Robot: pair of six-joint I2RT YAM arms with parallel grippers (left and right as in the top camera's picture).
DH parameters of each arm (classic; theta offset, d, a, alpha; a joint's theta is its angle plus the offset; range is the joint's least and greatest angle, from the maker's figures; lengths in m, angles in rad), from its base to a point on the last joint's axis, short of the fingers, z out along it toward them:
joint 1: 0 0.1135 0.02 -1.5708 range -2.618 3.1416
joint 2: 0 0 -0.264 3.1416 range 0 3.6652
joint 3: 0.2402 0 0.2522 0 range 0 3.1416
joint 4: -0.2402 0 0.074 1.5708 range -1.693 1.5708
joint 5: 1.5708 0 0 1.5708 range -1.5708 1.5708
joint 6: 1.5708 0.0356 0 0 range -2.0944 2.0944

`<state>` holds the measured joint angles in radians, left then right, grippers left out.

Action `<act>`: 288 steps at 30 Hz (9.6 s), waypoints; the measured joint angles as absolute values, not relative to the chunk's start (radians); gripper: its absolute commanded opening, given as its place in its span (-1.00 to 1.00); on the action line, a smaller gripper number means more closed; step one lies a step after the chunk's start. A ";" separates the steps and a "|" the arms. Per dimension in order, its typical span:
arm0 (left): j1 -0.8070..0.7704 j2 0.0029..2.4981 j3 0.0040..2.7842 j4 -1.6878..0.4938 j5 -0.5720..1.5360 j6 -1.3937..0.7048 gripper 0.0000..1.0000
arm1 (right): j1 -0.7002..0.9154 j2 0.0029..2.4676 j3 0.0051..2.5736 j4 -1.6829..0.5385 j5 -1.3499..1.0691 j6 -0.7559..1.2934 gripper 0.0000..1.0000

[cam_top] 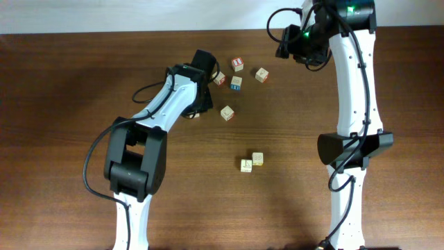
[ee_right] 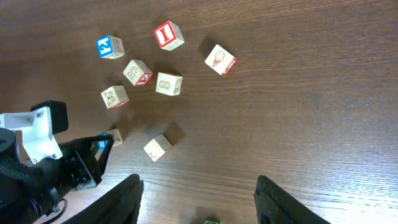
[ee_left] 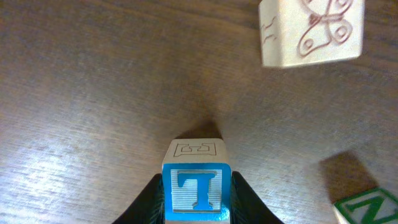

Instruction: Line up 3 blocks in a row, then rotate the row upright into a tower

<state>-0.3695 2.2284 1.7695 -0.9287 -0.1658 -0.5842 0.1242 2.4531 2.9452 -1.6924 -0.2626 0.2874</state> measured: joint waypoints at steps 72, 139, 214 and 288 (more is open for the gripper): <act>0.039 2.197 2.719 -1.687 -0.140 -0.377 0.64 | 0.661 2.271 1.850 -1.256 -0.166 0.491 -0.39; 0.039 2.197 2.719 -1.687 -0.140 -0.376 0.74 | 0.576 2.014 1.442 -0.981 -0.242 0.204 -0.43; 0.039 2.197 2.719 -1.687 -0.140 -0.376 0.80 | 0.569 2.066 1.518 -1.076 -0.175 0.490 -0.91; 0.039 2.197 2.719 -1.687 -0.139 -0.376 0.79 | 0.470 2.019 1.405 -0.958 -0.245 0.394 -0.46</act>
